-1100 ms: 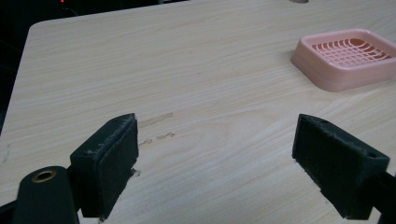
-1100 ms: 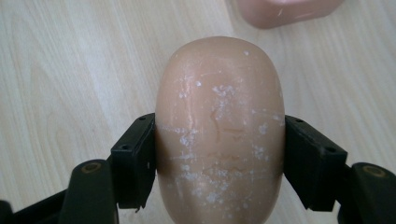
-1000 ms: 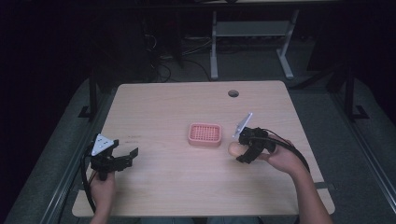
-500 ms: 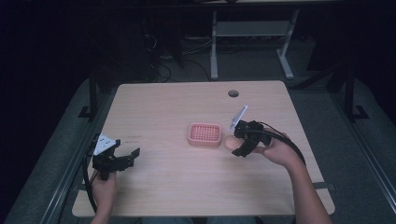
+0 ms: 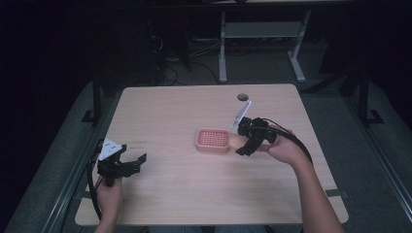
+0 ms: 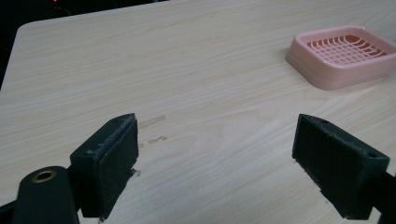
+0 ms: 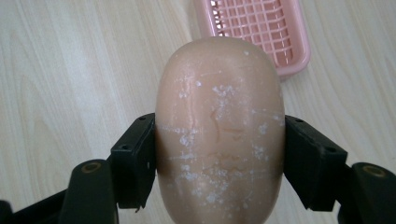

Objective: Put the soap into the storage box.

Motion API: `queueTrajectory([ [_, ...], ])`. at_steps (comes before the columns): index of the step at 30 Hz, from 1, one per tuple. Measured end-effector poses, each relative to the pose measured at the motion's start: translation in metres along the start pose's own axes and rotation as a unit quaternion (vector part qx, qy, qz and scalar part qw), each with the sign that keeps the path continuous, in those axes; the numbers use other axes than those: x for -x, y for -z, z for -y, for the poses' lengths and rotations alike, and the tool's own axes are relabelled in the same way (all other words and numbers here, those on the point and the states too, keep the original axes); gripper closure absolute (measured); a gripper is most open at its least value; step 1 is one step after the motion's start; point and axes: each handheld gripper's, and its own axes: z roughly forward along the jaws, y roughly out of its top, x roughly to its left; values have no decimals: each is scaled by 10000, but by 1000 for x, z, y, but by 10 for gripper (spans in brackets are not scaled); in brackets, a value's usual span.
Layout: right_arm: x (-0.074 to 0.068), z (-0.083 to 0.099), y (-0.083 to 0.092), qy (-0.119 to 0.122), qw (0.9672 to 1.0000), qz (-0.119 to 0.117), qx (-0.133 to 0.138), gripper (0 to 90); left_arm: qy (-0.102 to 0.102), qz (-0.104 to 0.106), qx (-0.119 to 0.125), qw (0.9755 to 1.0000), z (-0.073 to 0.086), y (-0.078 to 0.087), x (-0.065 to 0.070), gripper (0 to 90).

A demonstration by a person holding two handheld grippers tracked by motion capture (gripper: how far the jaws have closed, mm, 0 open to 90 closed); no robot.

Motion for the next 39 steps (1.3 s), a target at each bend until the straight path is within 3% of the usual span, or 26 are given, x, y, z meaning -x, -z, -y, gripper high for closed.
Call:
queueTrajectory([
  [6, 3, -8, -1, -4, 10000, -15, 39, 320, -67, 22, -30, 10000, 0, 1, 0, 142],
  [13, 4, -22, -3, 62, 10000, 13, 3, 320, 24, 16, 29, 10000, 0, 3, -2, 142],
  [26, 11, -43, -6, 144, 9999, -45, 57, 320, -16, 29, -11, 10000, 0, 1, -1, 142],
  [39, 19, -72, -17, 275, 9995, -73, -113, 320, 3, 37, 6, 10000, 0, 1, -1, 142],
])
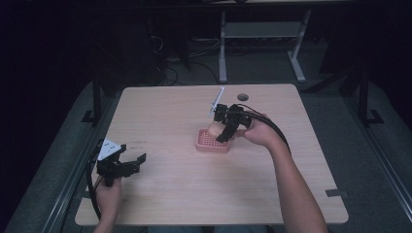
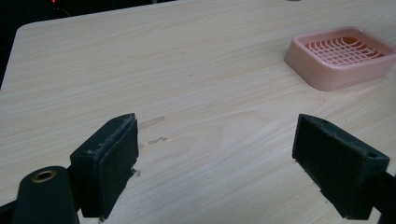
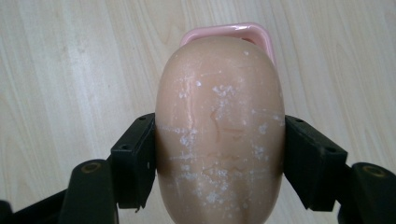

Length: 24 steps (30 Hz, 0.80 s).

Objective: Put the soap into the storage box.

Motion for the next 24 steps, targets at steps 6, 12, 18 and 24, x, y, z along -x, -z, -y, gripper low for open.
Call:
queueTrajectory([
  [6, 7, -8, -7, -57, 10000, -59, 17, 320, -19, 14, -5, 10000, 0, 0, 0, 142],
  [12, 13, -13, -26, -78, 9998, -125, -163, 320, -4, 15, -1, 10000, 0, 0, 0, 142],
  [18, 17, -15, -42, -123, 9992, -214, -324, 319, 7, 17, 2, 10000, 0, 0, 0, 142],
  [24, 21, -16, -53, -144, 9987, -264, -417, 319, 10, 26, -10, 10000, 0, 0, 0, 142],
])
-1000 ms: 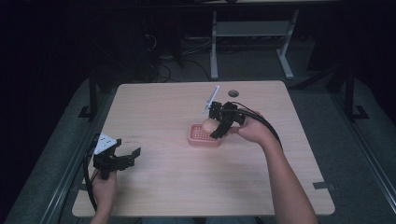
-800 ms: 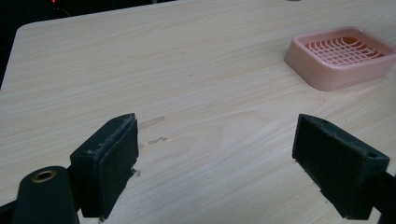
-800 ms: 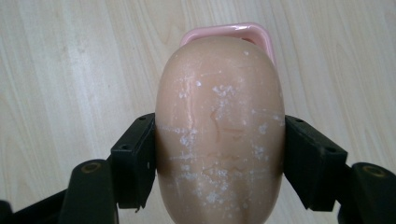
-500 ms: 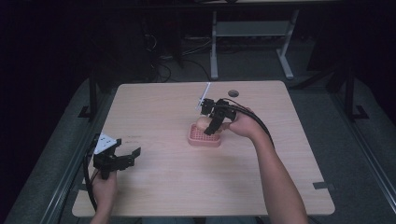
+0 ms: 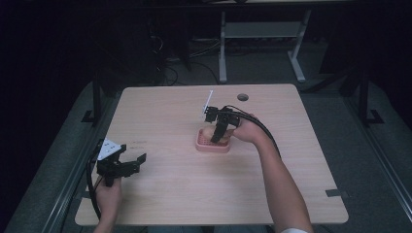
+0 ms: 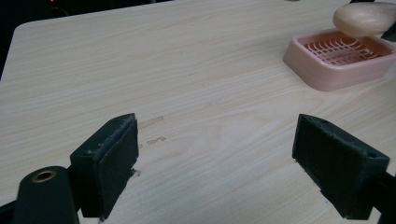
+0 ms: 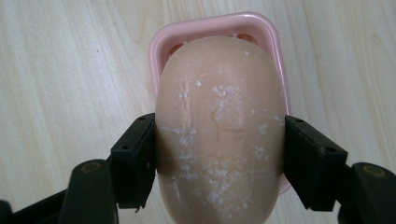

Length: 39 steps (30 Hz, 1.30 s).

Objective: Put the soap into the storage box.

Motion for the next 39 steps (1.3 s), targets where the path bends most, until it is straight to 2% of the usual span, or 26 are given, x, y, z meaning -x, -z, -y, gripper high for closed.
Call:
queueTrajectory([
  [16, 3, -7, -18, 38, 9998, -81, -160, 318, 37, 18, 20, 10000, 0, 1, -1, 142],
  [39, 4, -11, -26, 87, 9996, -54, -246, 317, 12, 31, -4, 10000, 0, 1, -1, 142],
])
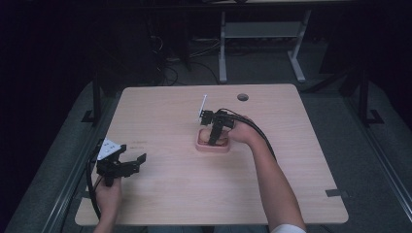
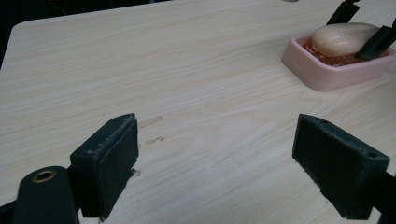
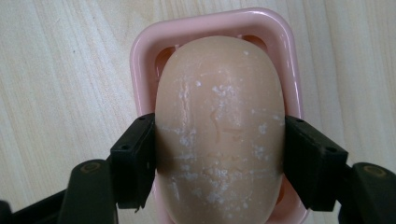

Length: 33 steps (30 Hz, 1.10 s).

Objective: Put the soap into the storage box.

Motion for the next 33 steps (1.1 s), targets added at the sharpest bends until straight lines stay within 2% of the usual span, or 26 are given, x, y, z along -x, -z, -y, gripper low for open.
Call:
queueTrajectory([
  [33, 1, 0, -1, -7, 10000, -4, -1, 316, 35, -5, 28, 10000, 0, 0, -1, 142],
])
